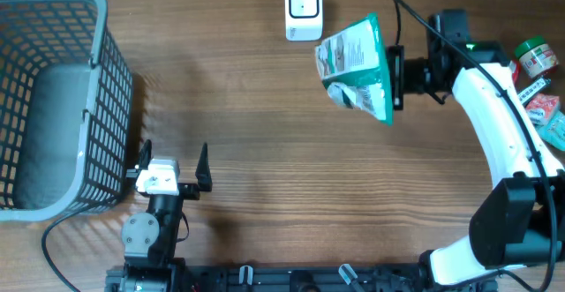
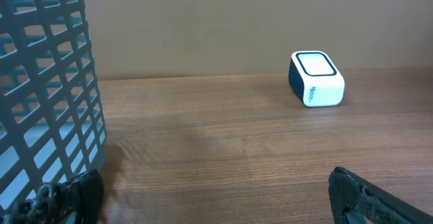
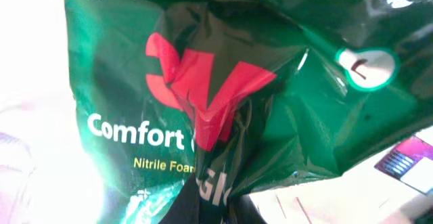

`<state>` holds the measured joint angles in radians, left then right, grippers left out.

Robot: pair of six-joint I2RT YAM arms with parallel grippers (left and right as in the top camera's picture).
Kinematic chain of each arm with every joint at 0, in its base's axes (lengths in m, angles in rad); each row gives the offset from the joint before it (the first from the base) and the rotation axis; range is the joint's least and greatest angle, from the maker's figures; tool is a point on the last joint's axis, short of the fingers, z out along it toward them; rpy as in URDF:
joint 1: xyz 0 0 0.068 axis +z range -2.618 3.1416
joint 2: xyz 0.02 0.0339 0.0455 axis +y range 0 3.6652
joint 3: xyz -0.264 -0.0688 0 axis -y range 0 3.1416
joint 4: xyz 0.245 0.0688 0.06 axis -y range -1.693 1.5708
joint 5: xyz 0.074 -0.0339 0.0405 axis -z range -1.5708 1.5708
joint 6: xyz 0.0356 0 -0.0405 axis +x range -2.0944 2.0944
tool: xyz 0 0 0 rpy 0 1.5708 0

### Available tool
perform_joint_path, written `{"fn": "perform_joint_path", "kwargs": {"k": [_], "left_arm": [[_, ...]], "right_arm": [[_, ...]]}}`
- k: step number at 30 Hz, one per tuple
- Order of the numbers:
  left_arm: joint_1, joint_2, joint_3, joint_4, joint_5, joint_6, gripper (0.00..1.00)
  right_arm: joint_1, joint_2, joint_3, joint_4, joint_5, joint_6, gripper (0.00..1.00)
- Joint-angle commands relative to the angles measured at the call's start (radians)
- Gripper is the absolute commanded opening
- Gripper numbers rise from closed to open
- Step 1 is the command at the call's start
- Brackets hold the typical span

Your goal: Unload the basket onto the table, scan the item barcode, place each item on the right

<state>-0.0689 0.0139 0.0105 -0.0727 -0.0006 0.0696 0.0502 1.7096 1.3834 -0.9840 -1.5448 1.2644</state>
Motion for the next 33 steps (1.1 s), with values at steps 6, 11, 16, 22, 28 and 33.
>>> {"fn": "perform_joint_path", "kwargs": {"k": [6, 11, 16, 22, 28, 33], "left_arm": [[0.004, -0.007, -0.005, -0.002, 0.015, -0.006, 1.00], [0.004, -0.007, -0.005, -0.002, 0.015, -0.006, 1.00], [0.004, -0.007, -0.005, -0.002, 0.015, -0.006, 1.00], [0.004, -0.007, -0.005, -0.002, 0.015, -0.006, 1.00], [0.004, -0.007, -0.005, -0.002, 0.015, -0.006, 1.00], [0.004, -0.007, -0.005, -0.002, 0.015, -0.006, 1.00]], "right_arm": [[0.012, 0.003, 0.009, 0.060, -0.078, 0.099, 0.04], [0.012, 0.003, 0.009, 0.185, -0.061, 0.093, 0.04], [0.027, 0.003, 0.009, 0.343, 0.231, -0.080, 0.04], [0.062, 0.003, 0.009, 0.100, 1.102, 0.100, 0.05], [0.084, 0.003, 0.009, 0.180, 1.381, 0.132, 0.05], [0.137, 0.033, 0.009, 0.418, 1.482, 0.077, 0.05]]}}
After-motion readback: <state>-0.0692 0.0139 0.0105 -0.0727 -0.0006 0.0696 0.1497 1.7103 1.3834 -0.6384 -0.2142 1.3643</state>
